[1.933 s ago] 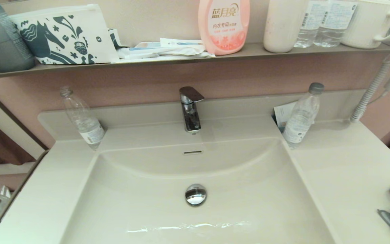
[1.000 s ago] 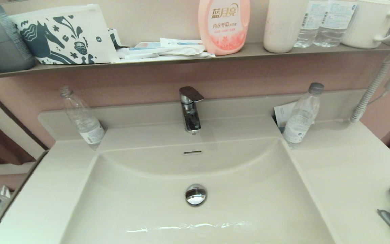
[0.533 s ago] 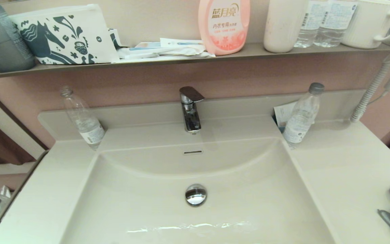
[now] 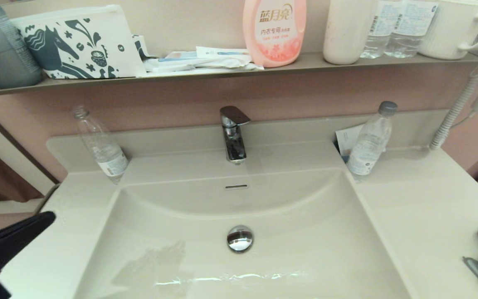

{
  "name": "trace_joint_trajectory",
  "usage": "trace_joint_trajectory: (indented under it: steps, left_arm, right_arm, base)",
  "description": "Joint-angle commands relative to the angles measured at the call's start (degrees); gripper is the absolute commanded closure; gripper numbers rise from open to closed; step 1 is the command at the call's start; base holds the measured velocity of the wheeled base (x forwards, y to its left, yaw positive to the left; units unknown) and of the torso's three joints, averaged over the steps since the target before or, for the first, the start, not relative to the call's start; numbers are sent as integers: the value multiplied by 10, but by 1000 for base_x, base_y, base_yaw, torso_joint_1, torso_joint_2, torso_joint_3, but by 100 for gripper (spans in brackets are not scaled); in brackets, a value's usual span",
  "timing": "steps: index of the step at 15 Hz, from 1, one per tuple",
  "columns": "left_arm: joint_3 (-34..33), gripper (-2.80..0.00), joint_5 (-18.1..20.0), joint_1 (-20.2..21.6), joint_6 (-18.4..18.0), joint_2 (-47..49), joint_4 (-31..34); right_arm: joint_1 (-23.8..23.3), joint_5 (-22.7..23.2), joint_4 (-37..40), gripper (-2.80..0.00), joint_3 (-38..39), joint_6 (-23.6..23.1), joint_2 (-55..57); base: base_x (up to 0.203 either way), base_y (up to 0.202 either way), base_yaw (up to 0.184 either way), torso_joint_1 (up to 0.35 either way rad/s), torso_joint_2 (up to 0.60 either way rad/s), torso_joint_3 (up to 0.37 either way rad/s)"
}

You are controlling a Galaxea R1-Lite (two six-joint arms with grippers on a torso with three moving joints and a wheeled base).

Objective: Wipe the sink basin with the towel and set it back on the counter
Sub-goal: Turn on the faucet

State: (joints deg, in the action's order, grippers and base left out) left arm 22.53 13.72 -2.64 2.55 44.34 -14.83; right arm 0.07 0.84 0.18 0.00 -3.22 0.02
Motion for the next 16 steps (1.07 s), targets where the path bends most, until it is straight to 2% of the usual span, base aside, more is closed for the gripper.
trace_joint_trajectory:
  steps: [1,6,8,11,14,16]
  left_arm:
    - [10,0,-9,-42,18,179,-82]
    - [56,0,-112,-158,63,412,-337]
    - [101,0,-171,-213,69,464,-404]
    - [167,0,-229,-266,71,498,-423]
    - [182,0,-243,-315,73,517,-424]
    - [196,0,-258,-331,82,545,-430]
  right_arm:
    - [1,0,0,0,0,0,0]
    - [0,0,0,0,0,0,0]
    - [0,0,0,0,0,0,0]
    - [0,0,0,0,0,0,0]
    - [0,0,0,0,0,0,0]
    - [0,0,0,0,0,0,0]
  base:
    - [0,0,0,0,0,0]
    - [0,0,0,0,0,0]
    - [0,0,0,0,0,0]
    - [0,0,0,0,0,0]
    - [0,0,0,0,0,0]
    - [0,0,0,0,0,0]
